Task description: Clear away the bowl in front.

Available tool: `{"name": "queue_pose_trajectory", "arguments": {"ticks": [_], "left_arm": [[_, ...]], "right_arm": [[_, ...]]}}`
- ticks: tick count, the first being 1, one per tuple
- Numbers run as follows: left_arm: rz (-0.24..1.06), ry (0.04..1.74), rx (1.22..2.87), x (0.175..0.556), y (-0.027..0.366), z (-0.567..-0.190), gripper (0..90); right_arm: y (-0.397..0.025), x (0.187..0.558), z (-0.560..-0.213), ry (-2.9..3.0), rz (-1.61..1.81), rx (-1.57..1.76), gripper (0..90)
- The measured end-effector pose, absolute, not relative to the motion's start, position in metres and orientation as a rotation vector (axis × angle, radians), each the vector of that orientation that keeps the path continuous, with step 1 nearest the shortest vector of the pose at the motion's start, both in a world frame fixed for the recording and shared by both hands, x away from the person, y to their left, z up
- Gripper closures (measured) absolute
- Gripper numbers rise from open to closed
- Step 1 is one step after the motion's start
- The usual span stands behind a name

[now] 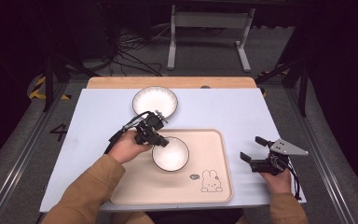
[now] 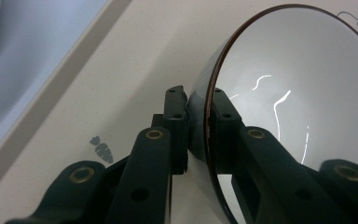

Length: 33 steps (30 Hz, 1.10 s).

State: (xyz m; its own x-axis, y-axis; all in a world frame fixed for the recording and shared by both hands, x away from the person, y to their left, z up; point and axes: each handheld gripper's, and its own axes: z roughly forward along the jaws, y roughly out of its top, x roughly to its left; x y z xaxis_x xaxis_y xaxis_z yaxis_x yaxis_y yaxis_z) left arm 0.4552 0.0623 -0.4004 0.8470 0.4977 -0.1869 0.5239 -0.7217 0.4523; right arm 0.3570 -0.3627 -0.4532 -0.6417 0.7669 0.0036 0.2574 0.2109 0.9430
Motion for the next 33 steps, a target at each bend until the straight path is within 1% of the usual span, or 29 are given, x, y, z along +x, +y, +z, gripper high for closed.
{"name": "queue_pose_trajectory", "arguments": {"ticks": [2, 6, 12, 16, 18, 19, 26, 31, 33], "left_arm": [[-0.039, 0.762, 2.54, 0.455, 0.061, -0.401, 77.7], [-0.063, 0.765, 2.52, 0.456, 0.062, -0.4, 76.6], [-0.072, 0.768, 2.486, 0.454, 0.065, -0.394, 66.6], [-0.06, 0.758, 2.444, 0.45, 0.069, -0.386, 58.1], [-0.027, 0.74, 2.427, 0.445, 0.071, -0.38, 53.4], [-0.027, 0.74, 2.427, 0.445, 0.071, -0.38, 52.4], [0.067, 0.699, 2.341, 0.427, 0.089, -0.364, 53.5], [0.093, 0.689, 2.277, 0.415, 0.101, -0.36, 48.7], [0.107, 0.684, 2.26, 0.411, 0.107, -0.359, 48.4]], "right_arm": [[-0.363, 0.357, -0.453, 2.019, 1.431, 0.948, 5.5], [-0.363, 0.357, -0.453, 2.019, 1.431, 0.95, 5.4], [-0.363, 0.357, -0.453, 2.019, 1.433, 0.953, 5.4], [-0.362, 0.357, -0.453, 2.023, 1.428, 0.952, 5.4], [-0.362, 0.358, -0.453, 2.026, 1.424, 0.952, 5.3], [-0.362, 0.358, -0.453, 2.026, 1.424, 0.952, 5.3], [-0.361, 0.358, -0.453, 2.038, 1.413, 0.944, 5.3], [-0.36, 0.358, -0.453, 2.052, 1.402, 0.931, 5.4], [-0.359, 0.358, -0.453, 2.053, 1.4, 0.93, 5.4]]}}
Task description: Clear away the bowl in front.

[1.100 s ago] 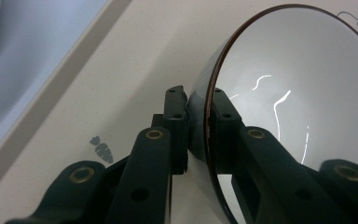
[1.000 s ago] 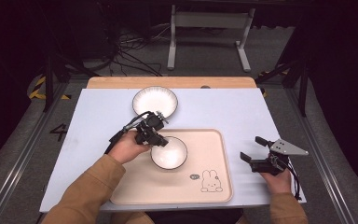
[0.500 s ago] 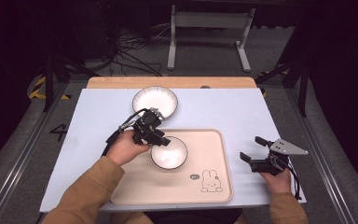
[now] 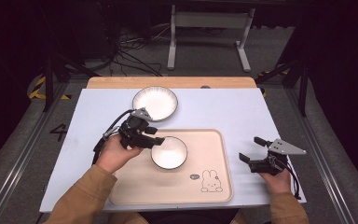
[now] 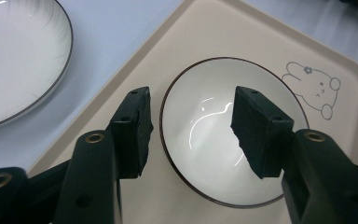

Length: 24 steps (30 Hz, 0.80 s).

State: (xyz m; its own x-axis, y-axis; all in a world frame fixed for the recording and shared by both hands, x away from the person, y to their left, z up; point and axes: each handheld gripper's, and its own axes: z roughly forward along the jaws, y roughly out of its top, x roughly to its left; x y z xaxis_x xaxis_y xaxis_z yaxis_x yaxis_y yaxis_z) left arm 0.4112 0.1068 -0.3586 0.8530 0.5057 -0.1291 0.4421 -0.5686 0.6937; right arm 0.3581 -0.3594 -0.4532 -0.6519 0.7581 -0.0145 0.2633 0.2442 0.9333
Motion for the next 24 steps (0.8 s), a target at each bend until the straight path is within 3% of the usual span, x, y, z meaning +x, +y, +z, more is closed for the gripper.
{"name": "queue_pose_trajectory", "arguments": {"ticks": [6, 11, 24], "left_arm": [[0.138, 0.667, 2.196, 0.399, 0.122, -0.357, 47.2], [0.165, 0.644, 2.137, 0.391, 0.134, -0.358, 38.4], [0.205, 0.642, 1.937, 0.374, 0.168, -0.366, 27.8]], "right_arm": [[-0.359, 0.358, -0.453, 2.054, 1.39, 0.928, 5.6], [-0.359, 0.358, -0.453, 2.053, 1.389, 0.925, 5.6], [-0.359, 0.357, -0.453, 2.038, 1.39, 0.928, 3.7]]}}
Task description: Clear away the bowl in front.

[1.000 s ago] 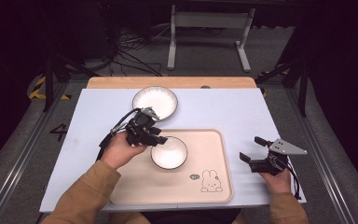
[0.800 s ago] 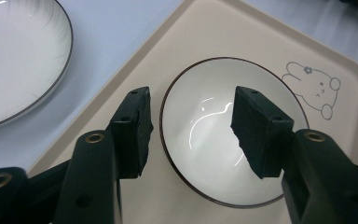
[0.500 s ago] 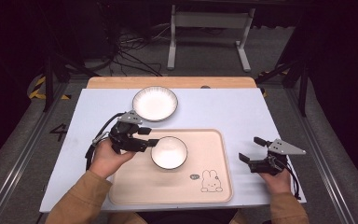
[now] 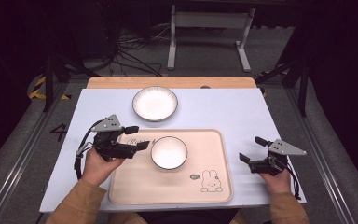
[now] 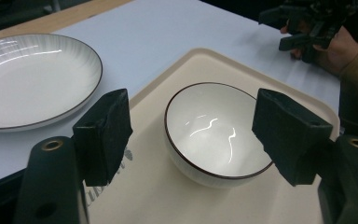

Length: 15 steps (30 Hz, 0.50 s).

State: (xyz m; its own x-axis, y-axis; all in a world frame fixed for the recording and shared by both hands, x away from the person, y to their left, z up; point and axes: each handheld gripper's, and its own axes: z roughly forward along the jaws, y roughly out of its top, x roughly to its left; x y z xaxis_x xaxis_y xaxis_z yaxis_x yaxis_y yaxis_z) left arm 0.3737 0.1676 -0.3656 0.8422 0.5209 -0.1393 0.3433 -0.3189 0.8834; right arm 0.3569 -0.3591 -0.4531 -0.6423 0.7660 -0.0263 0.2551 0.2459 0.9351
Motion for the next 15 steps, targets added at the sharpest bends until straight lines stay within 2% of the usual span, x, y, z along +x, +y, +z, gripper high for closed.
{"name": "queue_pose_trajectory", "arguments": {"ticks": [8, 15], "left_arm": [[0.234, 0.634, 1.815, 0.363, 0.187, -0.373, 22.1], [0.274, 0.659, 1.744, 0.355, 0.204, -0.385, 20.9]], "right_arm": [[-0.36, 0.357, -0.453, 2.036, 1.397, 0.922, 3.0], [-0.36, 0.356, -0.453, 2.031, 1.404, 0.922, 2.3]]}}
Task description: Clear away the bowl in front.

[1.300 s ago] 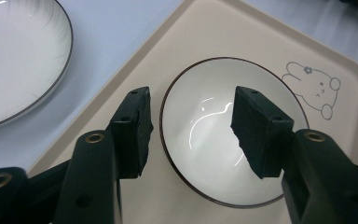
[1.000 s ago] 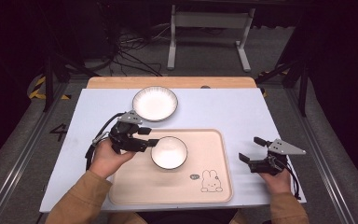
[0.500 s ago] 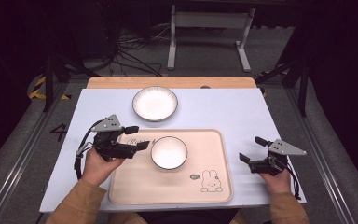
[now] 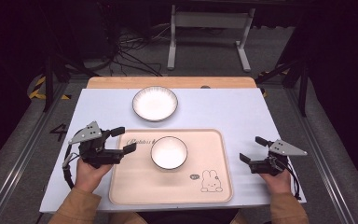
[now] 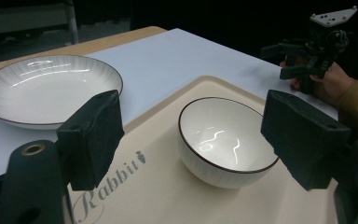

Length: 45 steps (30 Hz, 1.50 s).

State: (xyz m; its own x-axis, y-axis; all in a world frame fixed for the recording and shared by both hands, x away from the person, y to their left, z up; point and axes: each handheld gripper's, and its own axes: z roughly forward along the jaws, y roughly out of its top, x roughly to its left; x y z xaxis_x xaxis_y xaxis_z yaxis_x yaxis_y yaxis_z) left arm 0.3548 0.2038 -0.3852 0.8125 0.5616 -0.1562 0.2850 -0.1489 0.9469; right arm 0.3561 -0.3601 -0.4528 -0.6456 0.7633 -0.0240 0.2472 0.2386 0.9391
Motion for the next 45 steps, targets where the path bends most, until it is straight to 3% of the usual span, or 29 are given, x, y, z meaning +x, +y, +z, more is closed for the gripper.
{"name": "queue_pose_trajectory", "arguments": {"ticks": [19, 45], "left_arm": [[0.363, 0.742, 1.643, 0.344, 0.233, -0.417, 16.4], [0.345, 0.867, 1.631, 0.337, 0.248, -0.46, 13.1]], "right_arm": [[-0.361, 0.355, -0.453, 2.005, 1.452, 0.901, 1.3], [-0.361, 0.353, -0.453, 1.992, 1.476, 0.878, 1.0]]}}
